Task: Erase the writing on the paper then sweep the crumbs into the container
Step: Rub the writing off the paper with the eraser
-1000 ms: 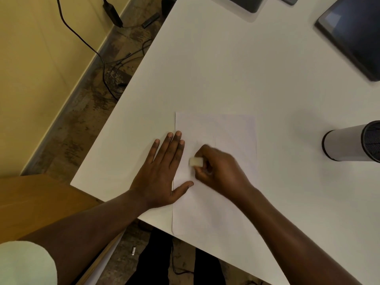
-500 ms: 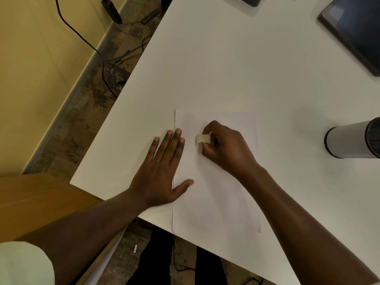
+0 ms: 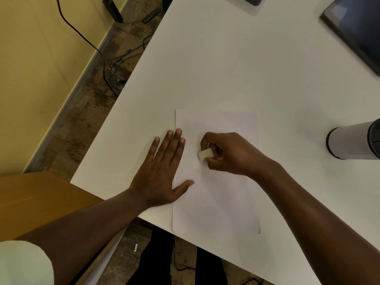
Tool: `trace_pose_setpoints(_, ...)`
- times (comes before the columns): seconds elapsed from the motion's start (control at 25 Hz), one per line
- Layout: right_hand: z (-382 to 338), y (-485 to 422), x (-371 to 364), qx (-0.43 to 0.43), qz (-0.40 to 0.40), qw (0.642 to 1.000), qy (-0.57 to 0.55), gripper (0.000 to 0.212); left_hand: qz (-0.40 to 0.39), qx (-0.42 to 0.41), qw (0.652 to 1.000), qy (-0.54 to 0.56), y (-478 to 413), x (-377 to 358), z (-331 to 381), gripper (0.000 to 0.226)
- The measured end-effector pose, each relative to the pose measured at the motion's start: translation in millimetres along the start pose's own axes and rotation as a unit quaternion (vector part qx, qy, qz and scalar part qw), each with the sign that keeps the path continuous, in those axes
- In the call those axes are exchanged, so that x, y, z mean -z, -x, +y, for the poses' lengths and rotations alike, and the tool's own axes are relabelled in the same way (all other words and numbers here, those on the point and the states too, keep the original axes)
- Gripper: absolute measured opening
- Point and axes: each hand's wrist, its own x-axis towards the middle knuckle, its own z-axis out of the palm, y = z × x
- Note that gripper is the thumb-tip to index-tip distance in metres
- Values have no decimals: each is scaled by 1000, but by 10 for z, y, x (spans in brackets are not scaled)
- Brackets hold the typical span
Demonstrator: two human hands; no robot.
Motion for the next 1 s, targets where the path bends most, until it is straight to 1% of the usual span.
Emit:
trace_pose_setpoints(0.04, 21, -27, 27, -2, 2, 1000, 9, 20, -2, 1, 1000, -1, 1, 4, 2, 103)
trace_pose_setpoints(0.16, 21, -133, 62, -33, 87, 995, 35, 19, -4, 2, 1000, -4, -2, 7, 4, 103)
trace_pose_setpoints(0.2, 5, -120, 50, -34, 89, 994, 44, 20, -4, 2, 1000, -5, -2, 6, 4, 103)
trace_pose_setpoints(0.24, -5, -79, 32, -28, 68, 996, 50, 21, -5, 2, 1000, -5, 0, 3, 5, 103)
trace_pose_setpoints(0.32, -15, 3, 27, -15, -3, 998, 56, 24, -5, 3, 1000, -5, -1, -2, -2, 103)
trace_pose_setpoints(0.36, -11, -1, 40, -15, -10, 998, 61, 24, -6, 4, 1000, -6, -2, -1, -3, 103)
trace_pose_setpoints(0.4, 6, -47, 63, -21, 12, 997, 70, 24, -6, 4, 1000, -7, -5, -1, -3, 103)
trace_pose_setpoints(0.48, 8, -178, 108, -40, 91, 992, 76, 22, -3, 4, 1000, -6, -1, -7, 2, 103)
trace_pose_setpoints(0.52, -3, -233, 120, -46, 112, 990, 70, 21, 0, 5, 1000, -4, -1, -12, 1, 103)
trace_pose_setpoints(0.56, -9, -253, 117, -46, 106, 992, 59, 20, 2, 5, 1000, -2, 1, -17, 1, 103)
trace_pose_setpoints(0.6, -17, -244, 110, -42, 73, 996, 42, 21, 2, 5, 1000, 0, 0, -20, 2, 103)
trace_pose_setpoints(0.68, -59, -193, 101, -45, -26, 999, 4, 21, 3, 5, 1000, 1, 0, -17, -1, 102)
trace_pose_setpoints(0.72, -70, -187, 103, -49, -49, 998, -4, 21, 3, 6, 1000, 0, -3, -13, -1, 102)
trace_pose_setpoints(0.76, -67, -204, 106, -55, -35, 998, -6, 20, 4, 6, 1000, -1, -4, -9, 2, 101)
trace_pose_setpoints(0.88, -99, -261, 110, -77, 86, 993, -5, 20, 3, 7, 1000, -1, 0, -11, 6, 102)
trace_pose_setpoints(0.92, -116, -234, 72, -77, 98, 992, -9, 20, 2, 7, 1000, -1, 2, -10, 7, 102)
trace_pose_setpoints(0.96, -132, -174, 12, -73, 87, 993, -12, 21, 2, 7, 1000, -1, 3, -8, 8, 101)
trace_pose_setpoints(1.0, -147, -97, -51, -67, 56, 996, -19, 21, 3, 6, 1000, 1, 4, -4, 7, 101)
